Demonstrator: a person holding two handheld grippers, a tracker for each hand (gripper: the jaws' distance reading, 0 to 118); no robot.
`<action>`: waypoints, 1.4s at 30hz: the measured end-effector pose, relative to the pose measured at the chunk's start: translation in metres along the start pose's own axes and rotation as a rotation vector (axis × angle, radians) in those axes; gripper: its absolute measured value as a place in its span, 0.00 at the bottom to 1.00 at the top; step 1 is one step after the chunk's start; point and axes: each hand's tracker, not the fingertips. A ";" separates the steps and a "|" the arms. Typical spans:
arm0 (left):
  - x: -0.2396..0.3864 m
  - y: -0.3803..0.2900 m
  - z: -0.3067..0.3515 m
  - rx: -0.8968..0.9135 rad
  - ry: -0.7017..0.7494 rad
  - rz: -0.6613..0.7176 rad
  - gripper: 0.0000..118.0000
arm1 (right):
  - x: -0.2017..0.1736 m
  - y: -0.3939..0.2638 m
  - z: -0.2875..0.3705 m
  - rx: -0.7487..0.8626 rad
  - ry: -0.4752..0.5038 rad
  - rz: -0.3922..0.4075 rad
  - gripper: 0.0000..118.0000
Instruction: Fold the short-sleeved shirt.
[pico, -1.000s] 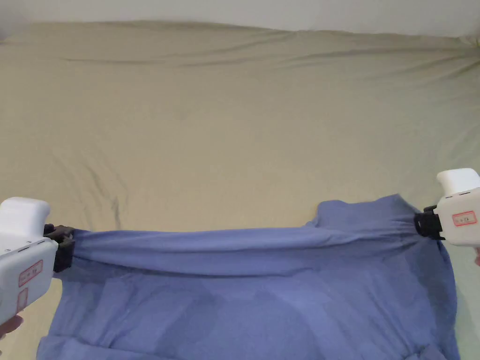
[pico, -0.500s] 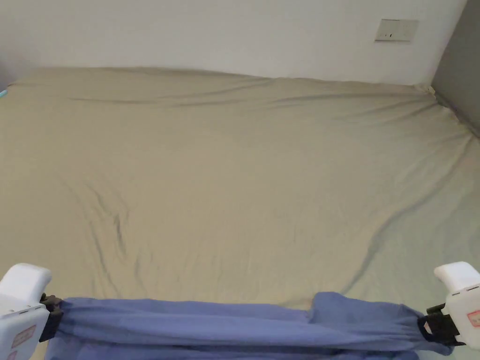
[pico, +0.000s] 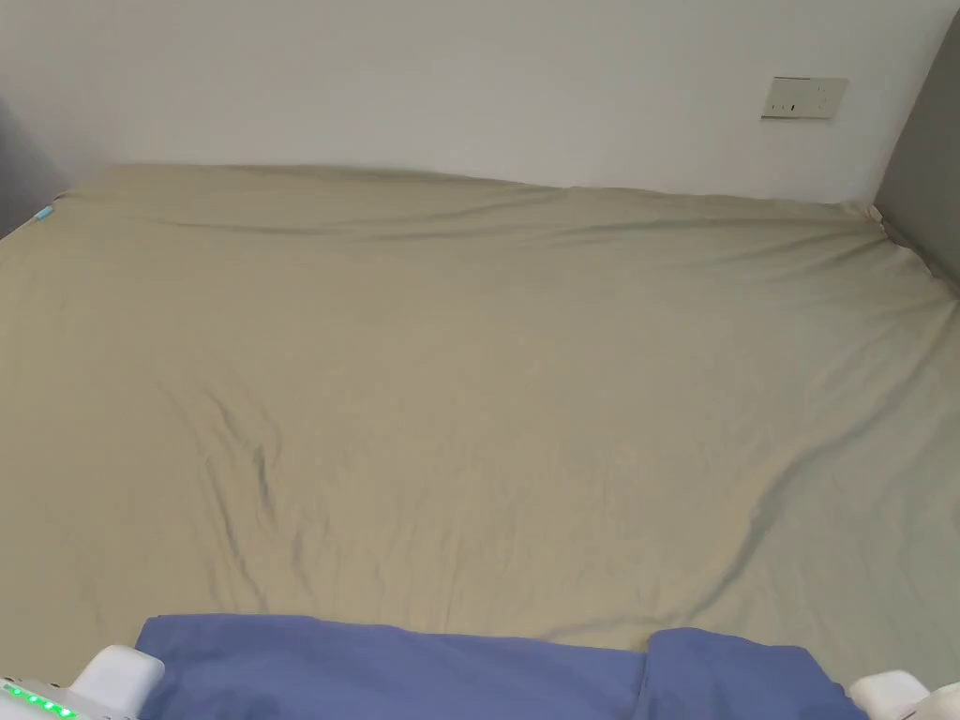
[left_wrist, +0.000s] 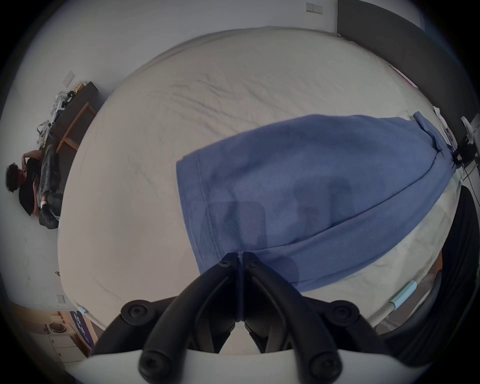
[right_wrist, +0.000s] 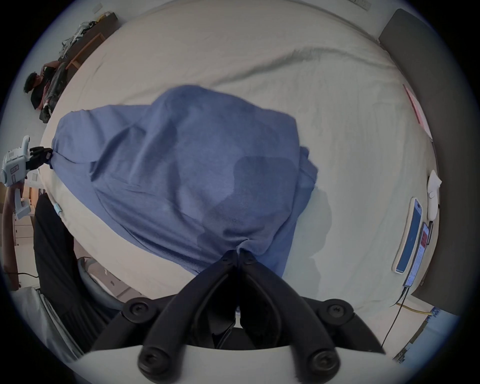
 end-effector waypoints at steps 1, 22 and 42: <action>-0.001 0.002 -0.005 -0.007 -0.004 0.006 0.00 | -0.002 -0.001 -0.006 -0.019 -0.001 0.006 0.02; -0.009 0.068 0.143 0.591 0.031 0.211 0.92 | -0.038 0.019 0.171 0.684 -0.352 -0.093 0.93; 0.112 0.078 0.274 1.161 0.245 0.151 0.00 | -0.216 -0.005 0.233 1.325 -0.421 0.102 0.02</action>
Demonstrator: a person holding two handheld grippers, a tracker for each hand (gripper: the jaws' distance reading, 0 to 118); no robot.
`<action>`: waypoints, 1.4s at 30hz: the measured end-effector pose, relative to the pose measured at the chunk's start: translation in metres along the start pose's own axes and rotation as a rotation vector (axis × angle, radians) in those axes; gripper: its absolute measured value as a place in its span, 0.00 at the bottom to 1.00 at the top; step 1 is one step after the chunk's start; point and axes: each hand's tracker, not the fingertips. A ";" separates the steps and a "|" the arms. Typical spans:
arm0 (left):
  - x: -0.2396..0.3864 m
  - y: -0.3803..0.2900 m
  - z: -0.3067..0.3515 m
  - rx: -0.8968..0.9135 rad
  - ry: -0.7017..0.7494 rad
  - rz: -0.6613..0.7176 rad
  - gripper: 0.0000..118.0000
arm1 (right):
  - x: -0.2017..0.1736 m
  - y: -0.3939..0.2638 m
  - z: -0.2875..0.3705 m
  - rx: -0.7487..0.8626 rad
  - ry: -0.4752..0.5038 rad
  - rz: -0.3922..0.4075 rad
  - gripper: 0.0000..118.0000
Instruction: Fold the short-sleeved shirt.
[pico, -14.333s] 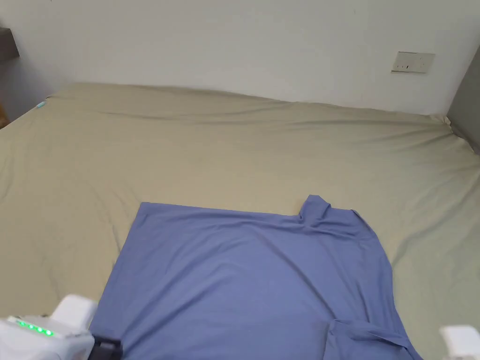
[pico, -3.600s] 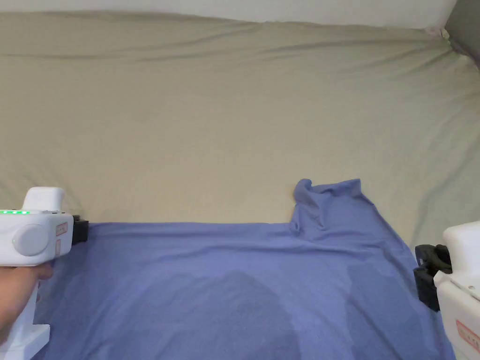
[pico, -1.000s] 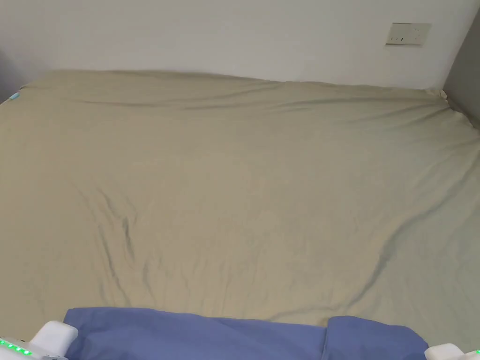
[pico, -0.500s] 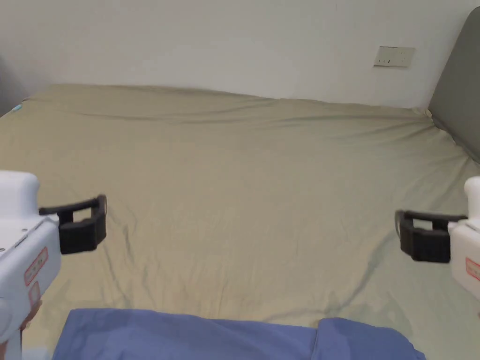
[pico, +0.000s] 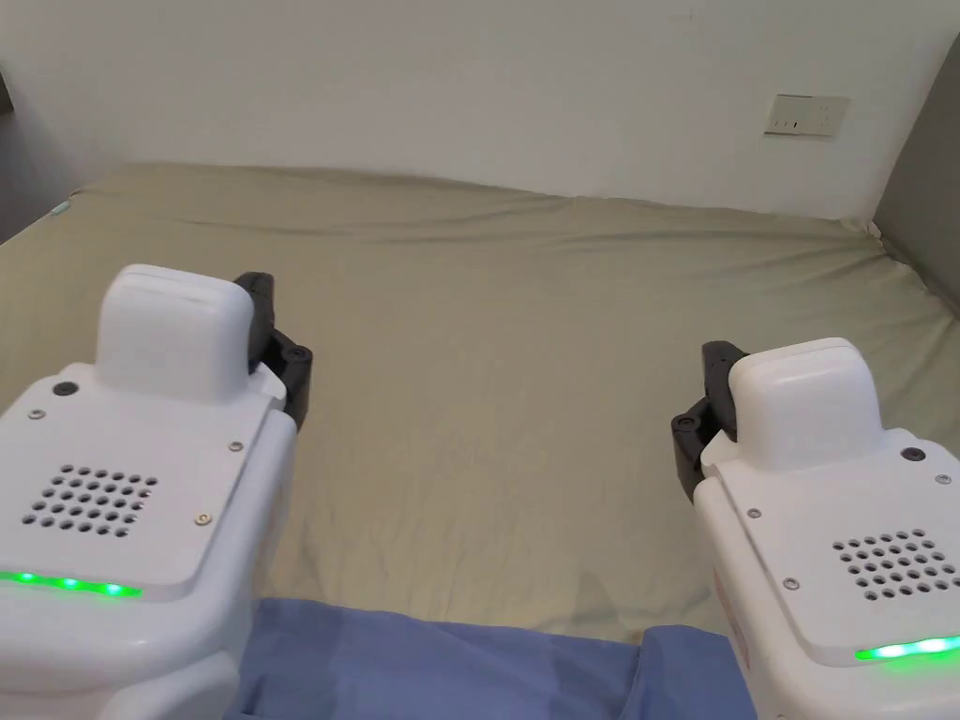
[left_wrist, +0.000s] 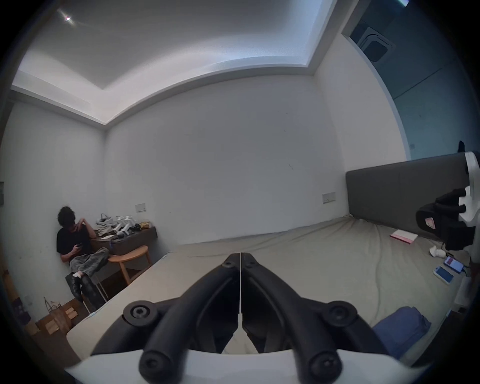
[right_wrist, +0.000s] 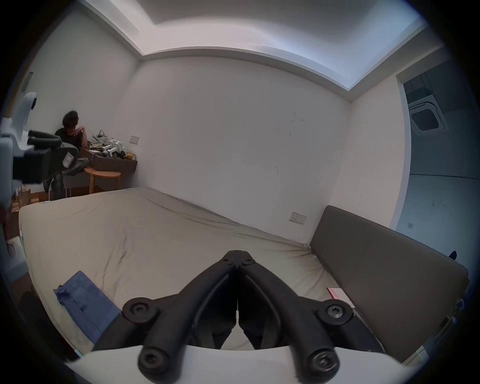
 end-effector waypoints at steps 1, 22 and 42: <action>0.003 -0.002 -0.001 -0.012 -0.005 -0.020 0.00 | -0.001 0.000 -0.001 -0.002 0.003 0.002 0.02; -0.118 -0.232 -0.053 -0.830 -0.241 0.438 0.90 | 0.031 -0.096 -0.035 -0.363 0.036 -0.037 0.02; -0.165 -0.374 -0.073 -0.993 -0.552 1.216 0.25 | 0.021 -0.104 -0.024 -0.464 0.076 -0.088 0.02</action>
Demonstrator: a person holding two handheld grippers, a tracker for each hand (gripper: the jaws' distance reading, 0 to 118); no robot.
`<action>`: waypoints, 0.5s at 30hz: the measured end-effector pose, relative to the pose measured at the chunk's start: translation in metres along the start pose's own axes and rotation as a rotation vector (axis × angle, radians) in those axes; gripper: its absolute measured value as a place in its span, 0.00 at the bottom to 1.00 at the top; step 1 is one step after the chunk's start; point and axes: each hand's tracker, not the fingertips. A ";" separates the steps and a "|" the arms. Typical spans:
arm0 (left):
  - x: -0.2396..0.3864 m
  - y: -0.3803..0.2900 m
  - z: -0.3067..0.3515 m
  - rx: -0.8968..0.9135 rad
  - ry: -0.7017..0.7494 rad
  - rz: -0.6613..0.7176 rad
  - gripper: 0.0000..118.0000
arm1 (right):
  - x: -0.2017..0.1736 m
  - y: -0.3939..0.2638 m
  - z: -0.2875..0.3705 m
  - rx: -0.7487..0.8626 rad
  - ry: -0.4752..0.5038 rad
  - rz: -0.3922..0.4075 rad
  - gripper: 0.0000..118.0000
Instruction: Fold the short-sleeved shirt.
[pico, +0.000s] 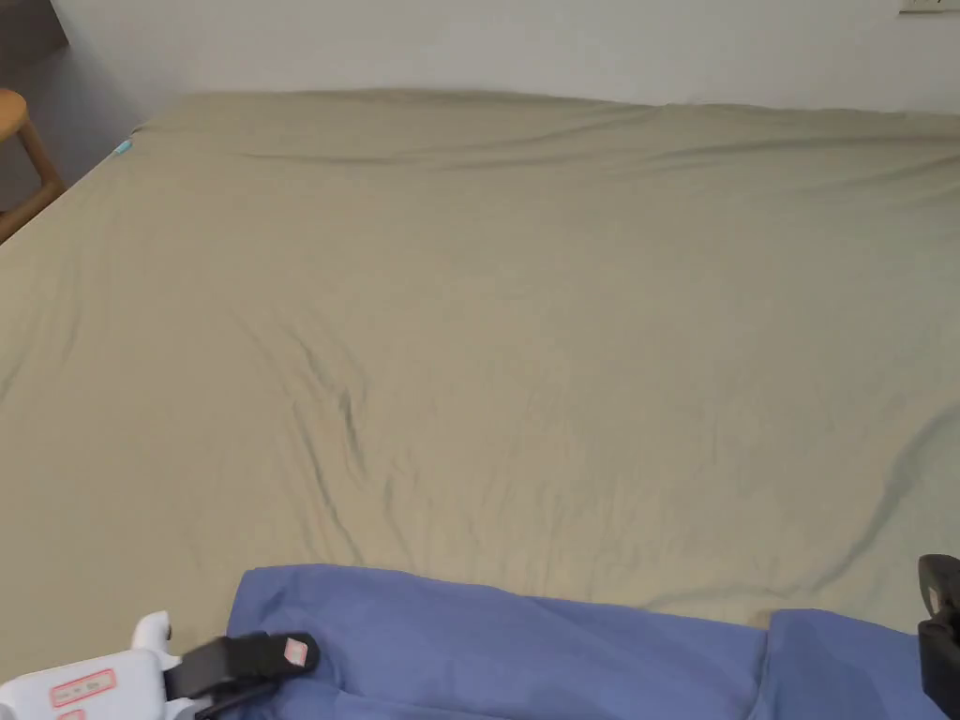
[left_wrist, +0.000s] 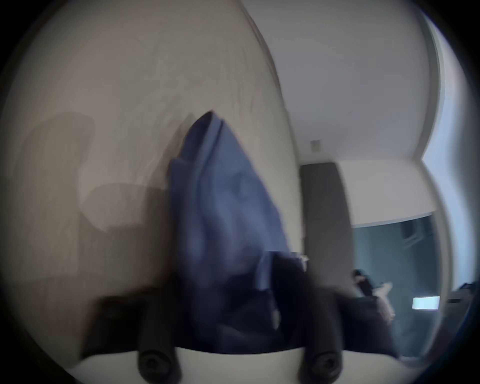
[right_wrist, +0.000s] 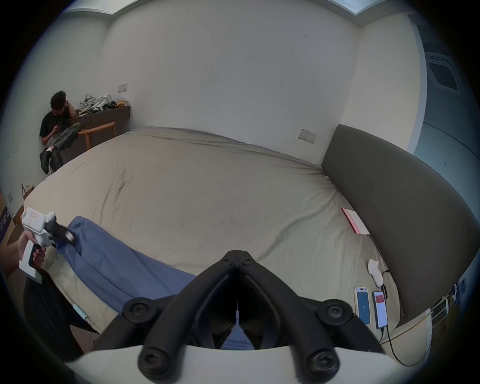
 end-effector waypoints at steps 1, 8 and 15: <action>0.000 -0.002 -0.012 -0.020 0.171 0.005 0.09 | -0.002 0.001 0.000 -0.001 0.004 0.005 0.02; 0.049 -0.009 0.000 0.029 0.366 -0.293 0.09 | -0.001 0.005 0.012 0.020 0.008 0.021 0.02; 0.091 -0.024 0.002 0.082 0.551 -0.559 0.09 | 0.003 0.003 0.020 0.027 -0.007 0.023 0.02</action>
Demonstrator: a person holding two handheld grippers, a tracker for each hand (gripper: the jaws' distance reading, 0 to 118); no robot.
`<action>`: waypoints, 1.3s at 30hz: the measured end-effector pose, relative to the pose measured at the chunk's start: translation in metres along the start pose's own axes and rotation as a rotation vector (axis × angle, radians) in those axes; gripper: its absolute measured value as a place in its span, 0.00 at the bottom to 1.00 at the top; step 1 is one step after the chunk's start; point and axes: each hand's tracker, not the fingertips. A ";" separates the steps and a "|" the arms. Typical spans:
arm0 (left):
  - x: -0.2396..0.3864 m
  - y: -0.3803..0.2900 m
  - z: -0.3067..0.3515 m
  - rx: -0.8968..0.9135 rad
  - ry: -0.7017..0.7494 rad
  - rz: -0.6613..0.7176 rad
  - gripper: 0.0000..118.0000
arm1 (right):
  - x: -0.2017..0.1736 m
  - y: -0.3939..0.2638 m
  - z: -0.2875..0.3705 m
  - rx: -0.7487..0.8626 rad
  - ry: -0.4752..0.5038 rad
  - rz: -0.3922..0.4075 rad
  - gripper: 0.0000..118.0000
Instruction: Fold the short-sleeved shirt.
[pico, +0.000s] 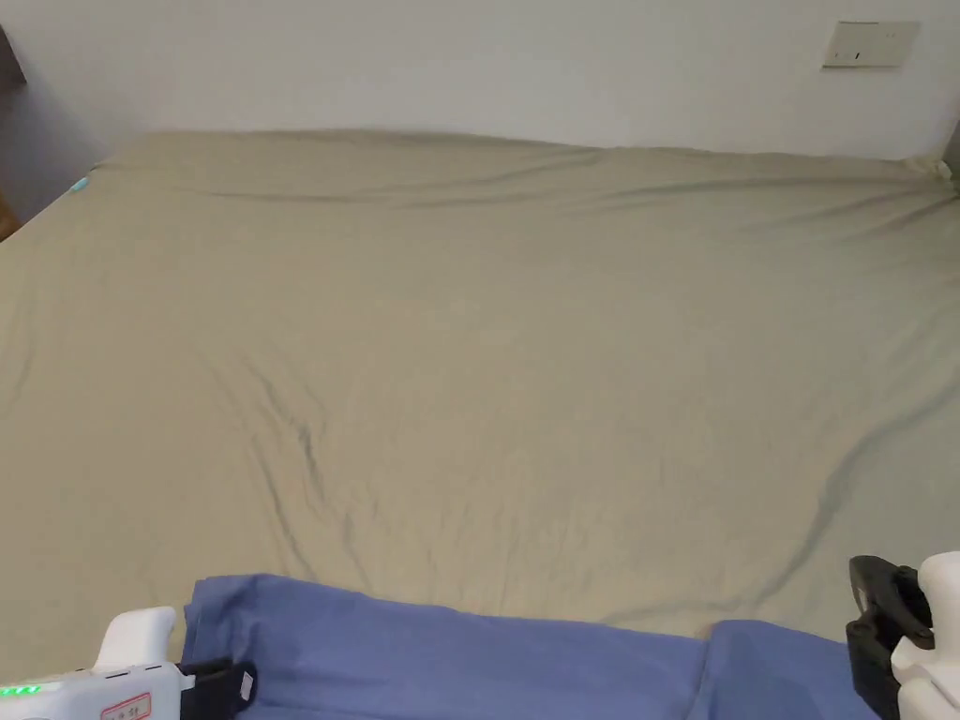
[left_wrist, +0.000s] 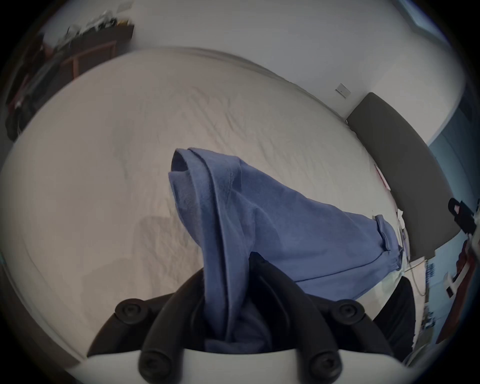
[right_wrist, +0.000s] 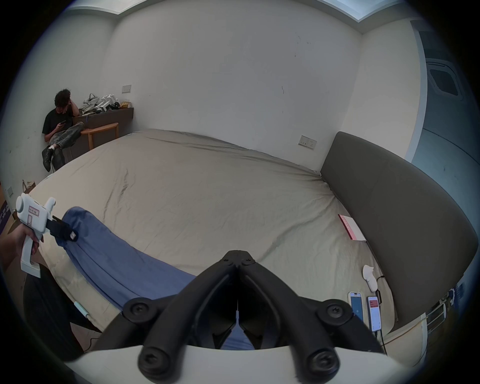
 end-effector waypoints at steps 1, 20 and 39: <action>0.001 0.002 0.004 0.007 -0.003 0.006 0.09 | 0.000 0.000 0.001 0.002 -0.005 0.005 0.02; 0.093 0.025 0.081 0.087 0.086 -0.105 0.09 | 0.007 0.001 0.013 0.028 -0.009 -0.012 0.02; 0.236 -0.029 -0.077 -0.178 -0.030 -0.233 0.89 | 0.031 -0.015 0.020 0.005 -0.017 -0.055 0.02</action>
